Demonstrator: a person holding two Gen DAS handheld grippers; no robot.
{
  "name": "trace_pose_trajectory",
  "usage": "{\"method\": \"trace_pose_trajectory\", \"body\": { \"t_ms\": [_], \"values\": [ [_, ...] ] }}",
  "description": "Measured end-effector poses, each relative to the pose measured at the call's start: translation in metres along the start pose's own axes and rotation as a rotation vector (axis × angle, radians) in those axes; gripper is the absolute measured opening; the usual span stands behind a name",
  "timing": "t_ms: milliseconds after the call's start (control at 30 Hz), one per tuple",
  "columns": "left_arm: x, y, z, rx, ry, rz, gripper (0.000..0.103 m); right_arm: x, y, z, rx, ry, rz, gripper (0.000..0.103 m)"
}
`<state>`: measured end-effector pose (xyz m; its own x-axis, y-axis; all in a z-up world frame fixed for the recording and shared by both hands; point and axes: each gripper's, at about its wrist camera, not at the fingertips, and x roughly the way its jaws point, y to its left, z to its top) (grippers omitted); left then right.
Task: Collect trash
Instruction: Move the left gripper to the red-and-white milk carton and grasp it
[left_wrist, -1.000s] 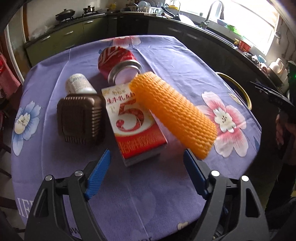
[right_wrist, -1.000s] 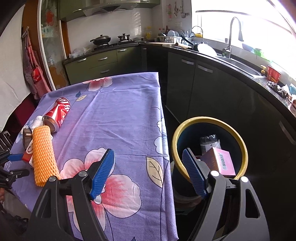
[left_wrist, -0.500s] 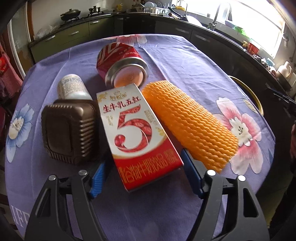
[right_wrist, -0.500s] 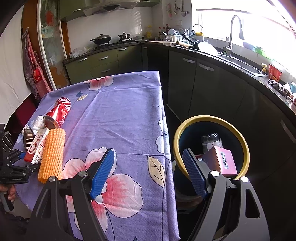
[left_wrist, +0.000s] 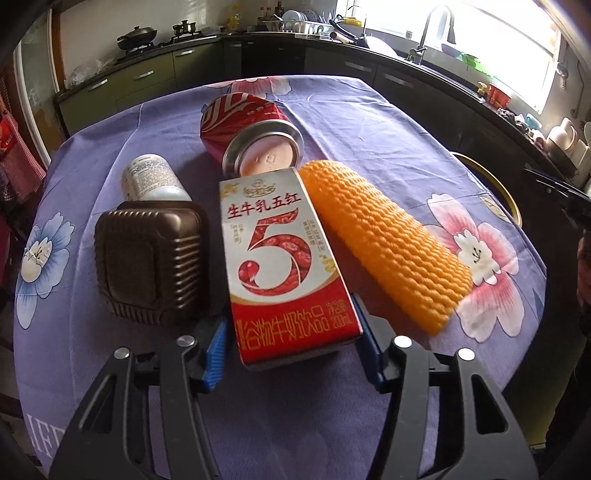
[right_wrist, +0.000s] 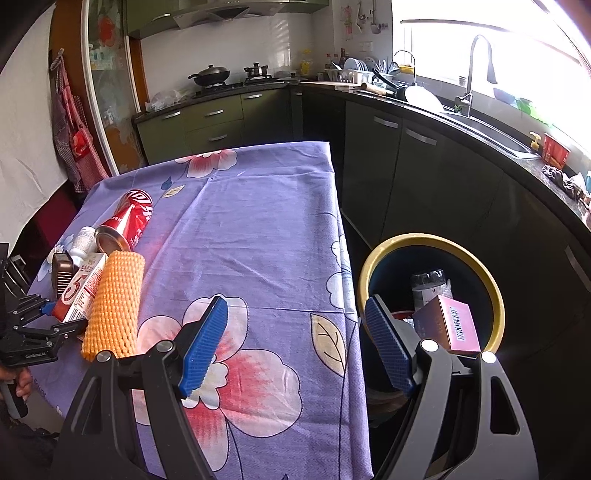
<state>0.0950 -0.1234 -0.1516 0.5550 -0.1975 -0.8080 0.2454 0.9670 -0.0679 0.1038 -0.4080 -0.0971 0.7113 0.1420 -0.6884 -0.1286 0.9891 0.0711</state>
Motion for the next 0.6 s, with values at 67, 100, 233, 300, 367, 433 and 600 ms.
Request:
{"method": "trace_pose_trajectory", "body": {
  "t_ms": [67, 100, 233, 300, 367, 433, 600],
  "values": [
    [-0.005, 0.000, -0.004, 0.002, 0.000, -0.007, 0.051, -0.001, 0.002, -0.001, -0.003, 0.000, 0.003, 0.076],
    [-0.008, 0.001, -0.006, 0.003, -0.001, -0.010, 0.051, -0.002, 0.002, -0.001, -0.004, -0.001, 0.002, 0.076],
    [-0.020, 0.002, -0.013, 0.016, -0.008, -0.014, 0.051, -0.005, 0.004, -0.002, -0.004, -0.006, 0.006, 0.076],
    [-0.027, 0.001, -0.017, 0.029, -0.020, -0.021, 0.050, -0.007, 0.004, -0.003, -0.005, -0.008, 0.006, 0.076],
    [-0.036, 0.000, -0.022, 0.056, -0.038, -0.015, 0.050, -0.008, 0.003, -0.002, -0.006, -0.010, 0.006, 0.076],
    [-0.046, 0.000, -0.027, 0.076, -0.052, -0.009, 0.050, -0.010, 0.003, -0.004, -0.006, -0.013, 0.006, 0.076],
    [-0.063, 0.009, -0.034, 0.078, -0.075, -0.025, 0.050, -0.012, 0.003, -0.005, -0.002, -0.016, 0.009, 0.076]
  ]
}}
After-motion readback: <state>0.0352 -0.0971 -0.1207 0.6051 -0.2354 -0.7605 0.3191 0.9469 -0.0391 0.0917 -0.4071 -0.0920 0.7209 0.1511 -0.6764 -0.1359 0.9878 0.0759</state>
